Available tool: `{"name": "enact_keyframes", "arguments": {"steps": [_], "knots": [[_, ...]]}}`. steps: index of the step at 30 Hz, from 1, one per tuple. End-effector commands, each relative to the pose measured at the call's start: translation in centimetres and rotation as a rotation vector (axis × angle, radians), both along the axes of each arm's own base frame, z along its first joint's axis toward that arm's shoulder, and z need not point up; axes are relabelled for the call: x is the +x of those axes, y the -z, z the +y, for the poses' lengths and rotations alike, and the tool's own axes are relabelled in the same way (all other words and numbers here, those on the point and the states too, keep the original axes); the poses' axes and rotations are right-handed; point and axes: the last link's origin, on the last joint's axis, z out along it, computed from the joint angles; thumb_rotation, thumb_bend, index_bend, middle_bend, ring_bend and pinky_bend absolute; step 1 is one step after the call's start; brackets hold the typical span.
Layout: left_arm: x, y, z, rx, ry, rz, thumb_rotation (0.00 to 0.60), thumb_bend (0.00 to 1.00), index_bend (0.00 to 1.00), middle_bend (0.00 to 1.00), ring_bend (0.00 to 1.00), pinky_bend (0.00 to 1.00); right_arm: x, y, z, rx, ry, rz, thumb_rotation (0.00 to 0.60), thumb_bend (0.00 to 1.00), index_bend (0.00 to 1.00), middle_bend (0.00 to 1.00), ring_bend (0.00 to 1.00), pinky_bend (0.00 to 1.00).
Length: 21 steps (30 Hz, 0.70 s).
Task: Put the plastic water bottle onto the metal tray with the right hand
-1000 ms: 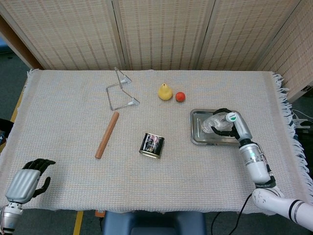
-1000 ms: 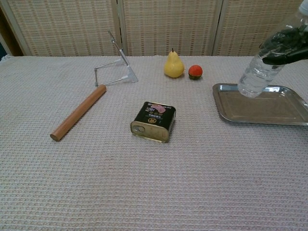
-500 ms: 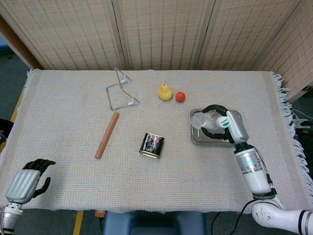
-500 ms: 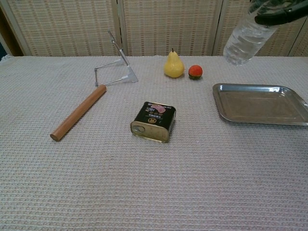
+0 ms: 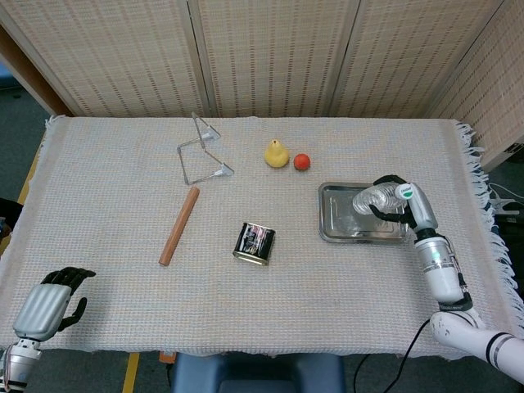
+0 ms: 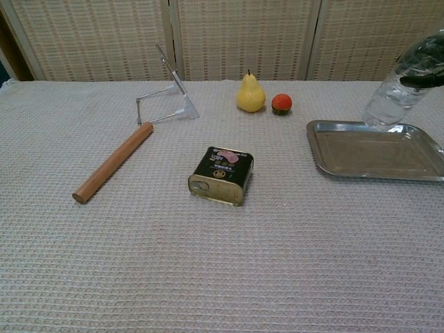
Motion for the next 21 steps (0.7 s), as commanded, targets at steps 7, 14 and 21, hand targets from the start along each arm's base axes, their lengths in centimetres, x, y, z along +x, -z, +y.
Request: {"name": "enact_keyframes", "arguments": {"steps": [7,14,21], "knots": [[0.0,0.4,0.1,-0.028,-0.014,0.021,0.6,0.52,0.26,0.26,0.19,0.24,-4.3,2.5,-1.3,0.049,0.071,-0.103,0.6,0.1,0.75,0.44,0.24,0.35],[0.1,0.5,0.0,-0.026,-0.007,0.026,0.6,0.52,0.26,0.26,0.19,0.23,-5.4,3.2,-1.7,0.047,0.085,-0.147,0.6,0.11,0.75,0.44,0.24,0.35],[0.0,0.4,0.0,-0.025,-0.012,0.025,0.6,0.52,0.26,0.26,0.19,0.24,-5.9,3.9,-1.8,0.07,0.076,-0.157,0.6,0.1,0.68,0.44,0.21,0.33]]}}
